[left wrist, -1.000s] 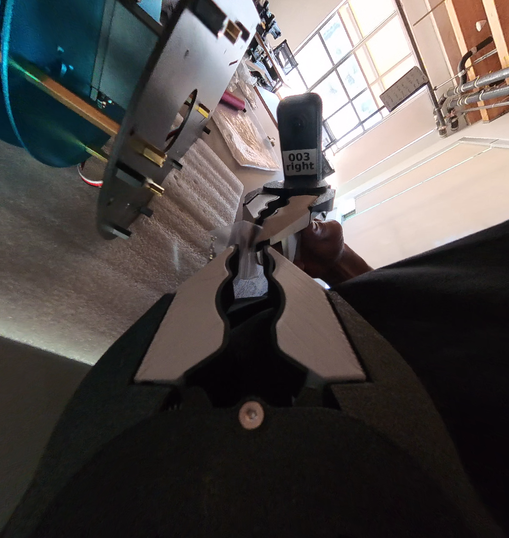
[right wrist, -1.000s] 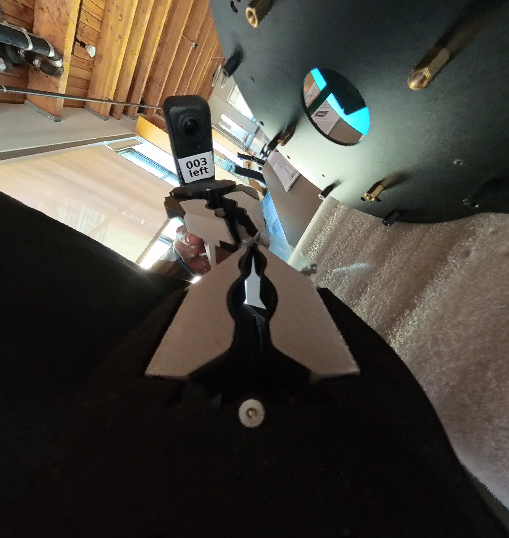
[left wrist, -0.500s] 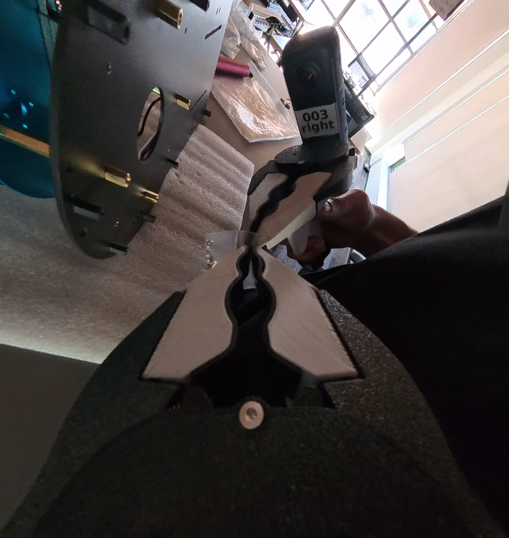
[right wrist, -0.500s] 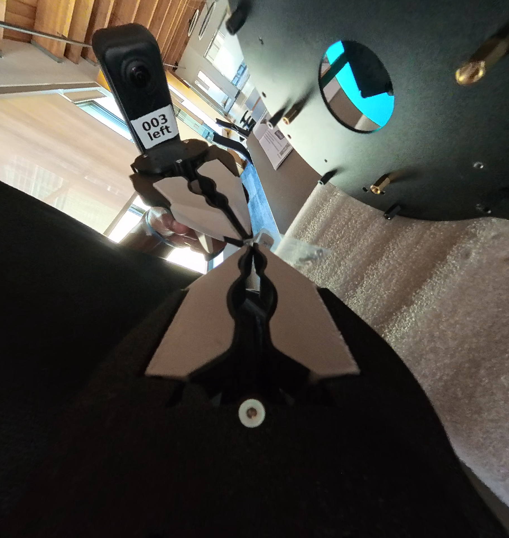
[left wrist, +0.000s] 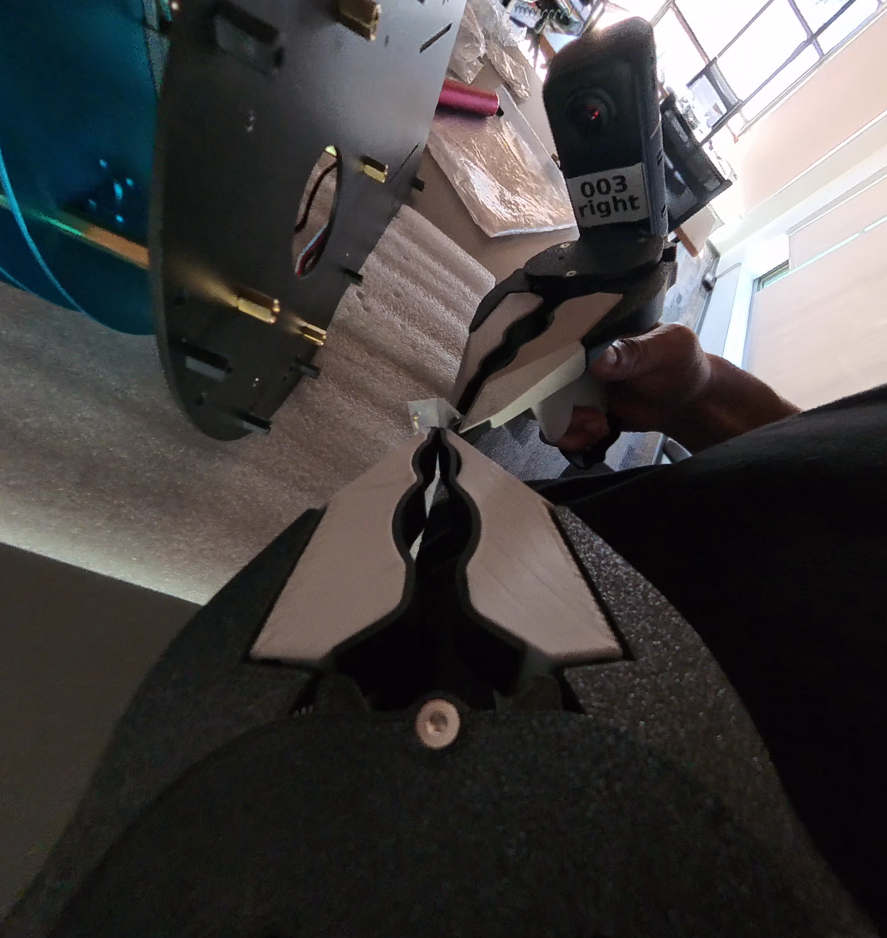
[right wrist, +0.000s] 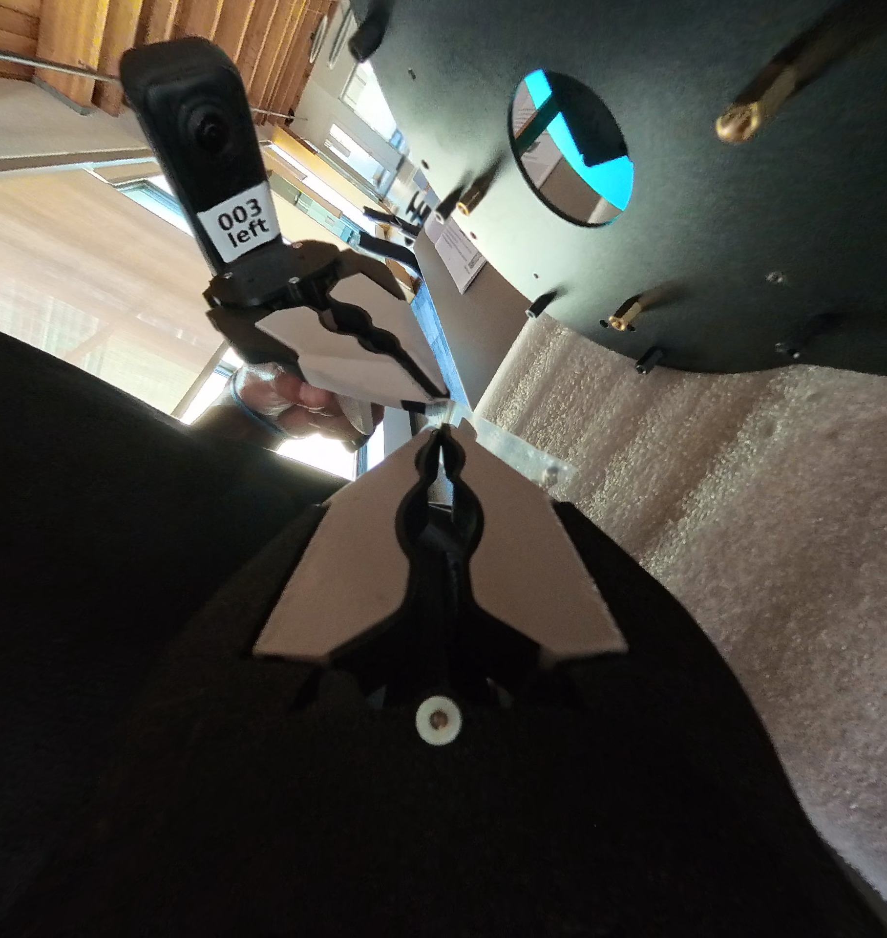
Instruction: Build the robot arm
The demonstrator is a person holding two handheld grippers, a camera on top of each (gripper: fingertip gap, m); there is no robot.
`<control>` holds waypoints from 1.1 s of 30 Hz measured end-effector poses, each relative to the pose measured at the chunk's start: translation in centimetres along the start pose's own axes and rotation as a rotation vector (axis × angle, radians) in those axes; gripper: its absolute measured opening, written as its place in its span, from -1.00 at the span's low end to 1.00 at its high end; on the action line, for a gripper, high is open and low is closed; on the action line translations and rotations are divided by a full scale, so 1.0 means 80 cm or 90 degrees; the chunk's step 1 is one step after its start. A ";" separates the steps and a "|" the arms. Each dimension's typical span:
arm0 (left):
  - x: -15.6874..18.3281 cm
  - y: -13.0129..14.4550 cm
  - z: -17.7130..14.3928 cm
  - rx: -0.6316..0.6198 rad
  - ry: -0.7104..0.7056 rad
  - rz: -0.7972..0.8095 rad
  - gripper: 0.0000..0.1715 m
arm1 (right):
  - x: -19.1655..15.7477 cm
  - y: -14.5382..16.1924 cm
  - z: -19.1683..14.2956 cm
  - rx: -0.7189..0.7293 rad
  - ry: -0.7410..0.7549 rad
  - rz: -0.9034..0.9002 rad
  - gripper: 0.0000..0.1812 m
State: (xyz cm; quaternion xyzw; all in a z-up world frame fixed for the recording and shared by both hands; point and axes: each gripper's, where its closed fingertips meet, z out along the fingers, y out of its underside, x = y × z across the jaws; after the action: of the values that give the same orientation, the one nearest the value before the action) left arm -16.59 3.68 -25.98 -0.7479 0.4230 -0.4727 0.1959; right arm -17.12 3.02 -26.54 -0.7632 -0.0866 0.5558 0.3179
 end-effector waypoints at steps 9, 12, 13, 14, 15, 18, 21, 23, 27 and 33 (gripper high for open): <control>-0.009 -0.004 0.005 0.034 0.010 -0.094 -1.00 | -0.002 -0.010 -0.006 0.023 0.004 0.009 -0.65; 0.001 -0.010 0.007 0.062 0.052 -0.136 -1.00 | -0.004 -0.009 0.001 0.022 0.019 -0.007 -0.61; 0.003 -0.011 0.008 0.067 0.062 -0.148 -1.00 | -0.008 -0.011 0.003 0.027 0.002 -0.006 -0.64; 0.005 -0.013 0.009 0.074 0.072 -0.157 -1.00 | -0.013 -0.013 0.003 0.036 -0.014 -0.001 -0.66; 0.007 -0.015 0.009 0.083 0.080 -0.167 -1.00 | -0.015 -0.016 0.001 0.047 -0.022 0.002 -0.66; 0.015 -0.025 0.005 0.113 0.127 -0.201 -1.00 | -0.021 -0.023 -0.007 0.073 -0.059 0.018 -0.72; 0.022 -0.033 0.001 0.143 0.177 -0.236 -1.00 | -0.023 -0.027 -0.017 0.101 -0.105 0.047 -0.89; 0.022 -0.036 -0.004 0.158 0.192 -0.247 -1.00 | -0.027 -0.032 -0.024 0.126 -0.142 0.065 -1.00; 0.028 -0.035 -0.006 0.153 0.202 -0.230 -1.00 | -0.006 -0.024 -0.019 0.102 -0.080 0.065 -1.00; 0.013 -0.033 -0.001 0.146 0.158 -0.228 -1.00 | -0.012 -0.027 -0.017 0.102 -0.069 0.038 -0.87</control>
State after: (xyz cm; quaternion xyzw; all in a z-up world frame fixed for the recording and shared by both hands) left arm -15.24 4.32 -23.53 -0.7202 0.2478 -0.6329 0.1390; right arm -15.77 3.75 -24.31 -0.7062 -0.0360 0.6107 0.3563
